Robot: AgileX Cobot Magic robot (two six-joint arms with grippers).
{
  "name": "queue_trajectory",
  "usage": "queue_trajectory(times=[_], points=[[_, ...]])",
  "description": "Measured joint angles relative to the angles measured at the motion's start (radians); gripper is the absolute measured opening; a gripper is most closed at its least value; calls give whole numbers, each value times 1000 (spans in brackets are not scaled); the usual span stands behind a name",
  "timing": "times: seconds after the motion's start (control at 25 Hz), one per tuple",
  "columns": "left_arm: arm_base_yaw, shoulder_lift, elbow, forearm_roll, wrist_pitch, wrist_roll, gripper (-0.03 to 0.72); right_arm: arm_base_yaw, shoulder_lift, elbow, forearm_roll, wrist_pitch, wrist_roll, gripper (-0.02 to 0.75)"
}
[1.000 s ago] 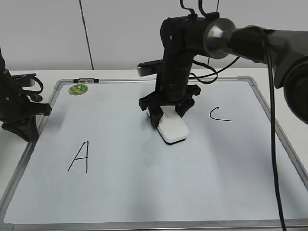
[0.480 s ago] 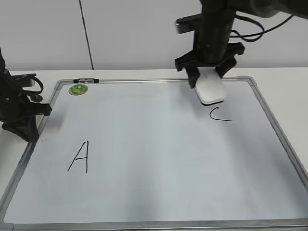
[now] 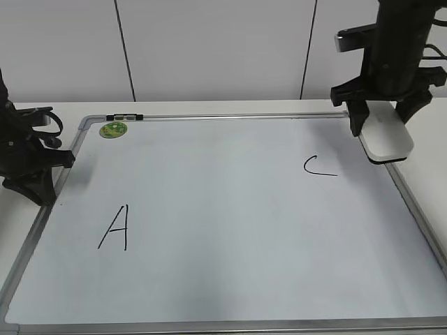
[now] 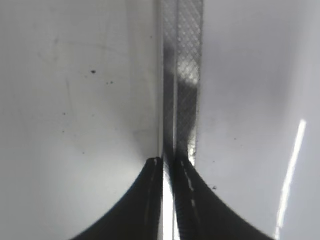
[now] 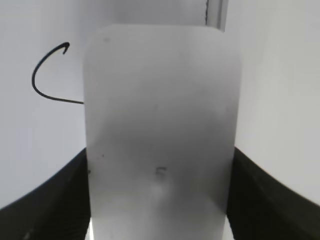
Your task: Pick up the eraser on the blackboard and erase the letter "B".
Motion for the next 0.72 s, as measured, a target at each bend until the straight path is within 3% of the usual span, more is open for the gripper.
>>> queue_trajectory(times=[0.44, 0.72], points=[[0, 0, -2, 0, 2, 0, 73, -21, -47, 267, 17, -6, -7, 524], [0, 0, -2, -2, 2, 0, 73, -121, -47, 291, 136, -10, -129, 524]])
